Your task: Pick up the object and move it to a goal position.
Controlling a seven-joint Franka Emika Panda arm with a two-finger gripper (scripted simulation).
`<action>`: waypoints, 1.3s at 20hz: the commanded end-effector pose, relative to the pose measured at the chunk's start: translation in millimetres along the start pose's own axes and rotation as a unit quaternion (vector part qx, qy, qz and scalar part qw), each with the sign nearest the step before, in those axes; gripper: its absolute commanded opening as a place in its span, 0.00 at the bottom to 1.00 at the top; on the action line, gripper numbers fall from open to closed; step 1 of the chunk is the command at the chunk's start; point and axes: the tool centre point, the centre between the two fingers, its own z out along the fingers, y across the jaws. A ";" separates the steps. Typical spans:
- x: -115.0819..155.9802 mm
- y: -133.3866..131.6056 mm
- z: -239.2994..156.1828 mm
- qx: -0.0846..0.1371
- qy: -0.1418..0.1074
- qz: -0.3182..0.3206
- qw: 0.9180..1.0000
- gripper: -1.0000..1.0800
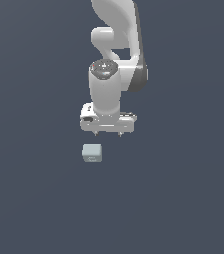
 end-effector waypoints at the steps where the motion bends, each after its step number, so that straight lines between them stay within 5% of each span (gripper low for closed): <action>1: 0.0 0.0 0.0 0.000 0.000 0.000 1.000 0.96; 16: -5.8 12.9 -9.4 0.002 -0.004 0.018 1.000 0.96; 26: -2.0 18.0 -3.4 0.004 -0.004 0.086 0.996 0.96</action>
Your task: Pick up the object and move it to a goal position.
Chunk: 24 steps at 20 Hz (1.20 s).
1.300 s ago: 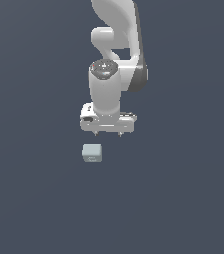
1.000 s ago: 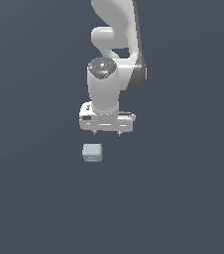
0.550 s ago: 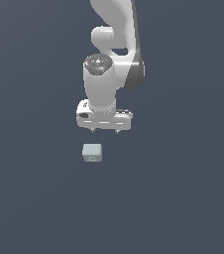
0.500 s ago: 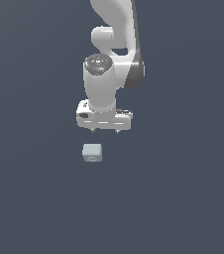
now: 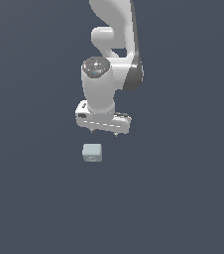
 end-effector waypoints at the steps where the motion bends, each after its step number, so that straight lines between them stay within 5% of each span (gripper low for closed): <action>1: 1.6 1.7 2.3 0.001 0.000 0.025 1.000 0.96; 12: 11.9 12.5 15.9 0.003 0.001 0.178 0.984 0.96; 24: 23.4 26.0 31.2 0.004 0.005 0.350 0.937 0.96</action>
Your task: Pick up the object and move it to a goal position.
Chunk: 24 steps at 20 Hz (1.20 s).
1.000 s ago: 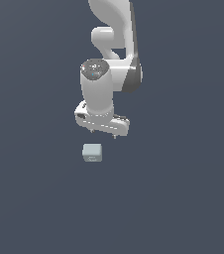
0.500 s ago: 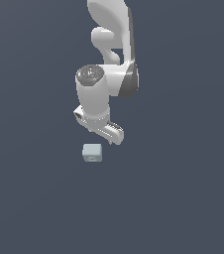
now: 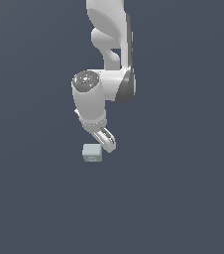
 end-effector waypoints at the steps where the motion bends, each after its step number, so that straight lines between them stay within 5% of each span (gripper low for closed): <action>1: 3.7 0.9 3.1 0.000 0.001 0.038 0.999 0.96; 9: 15.5 3.9 12.8 0.001 0.005 0.156 0.988 0.96; 24: 32.8 9.0 25.7 0.005 0.014 0.321 0.947 0.96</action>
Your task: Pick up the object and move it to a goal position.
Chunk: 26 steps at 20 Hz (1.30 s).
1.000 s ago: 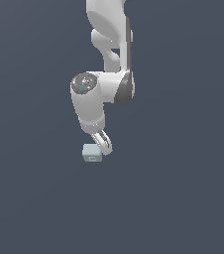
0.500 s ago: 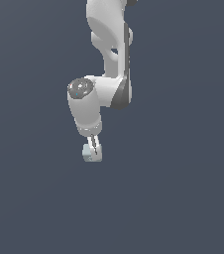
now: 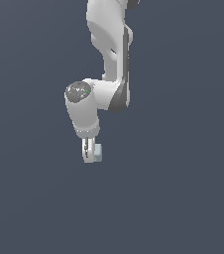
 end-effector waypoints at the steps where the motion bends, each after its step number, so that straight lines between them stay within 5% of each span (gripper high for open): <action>1: 1.7 -0.6 1.2 0.001 0.001 0.017 1.000 0.96; 26: 3.9 -1.1 52.8 0.001 0.002 0.036 0.999 0.96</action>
